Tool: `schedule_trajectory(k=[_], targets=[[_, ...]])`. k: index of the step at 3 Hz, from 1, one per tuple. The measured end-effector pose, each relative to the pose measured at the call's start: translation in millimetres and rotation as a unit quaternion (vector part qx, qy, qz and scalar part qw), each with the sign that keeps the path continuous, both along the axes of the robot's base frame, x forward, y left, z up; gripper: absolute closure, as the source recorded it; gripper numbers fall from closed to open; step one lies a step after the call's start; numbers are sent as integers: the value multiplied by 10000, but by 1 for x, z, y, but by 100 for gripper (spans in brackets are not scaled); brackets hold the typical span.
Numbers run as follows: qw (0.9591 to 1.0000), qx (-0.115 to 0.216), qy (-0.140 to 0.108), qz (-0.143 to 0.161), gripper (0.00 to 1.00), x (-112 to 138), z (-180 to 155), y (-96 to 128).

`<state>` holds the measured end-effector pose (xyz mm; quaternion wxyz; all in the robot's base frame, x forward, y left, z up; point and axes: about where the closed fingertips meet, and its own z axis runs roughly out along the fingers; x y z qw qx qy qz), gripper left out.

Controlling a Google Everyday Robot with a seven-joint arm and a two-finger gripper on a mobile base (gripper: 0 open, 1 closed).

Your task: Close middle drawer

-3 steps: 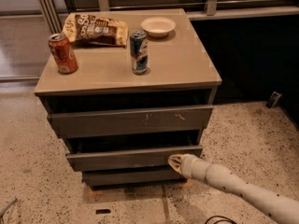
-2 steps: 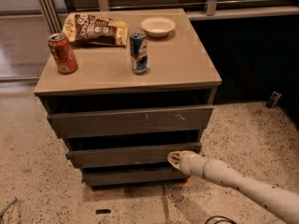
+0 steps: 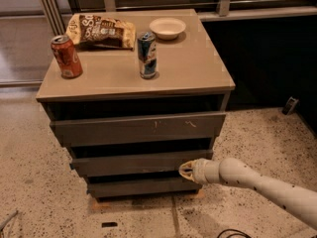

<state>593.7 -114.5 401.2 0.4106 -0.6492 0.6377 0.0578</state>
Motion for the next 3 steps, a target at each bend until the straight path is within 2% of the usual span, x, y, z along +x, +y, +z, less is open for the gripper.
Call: schedule_trajectory(k=[1, 2, 3], targets=[[9957, 77, 883, 285, 100, -47, 6, -2], [9857, 240, 1563, 580, 100, -94, 17, 5], [9826, 255, 1702, 694, 83, -103, 17, 7]])
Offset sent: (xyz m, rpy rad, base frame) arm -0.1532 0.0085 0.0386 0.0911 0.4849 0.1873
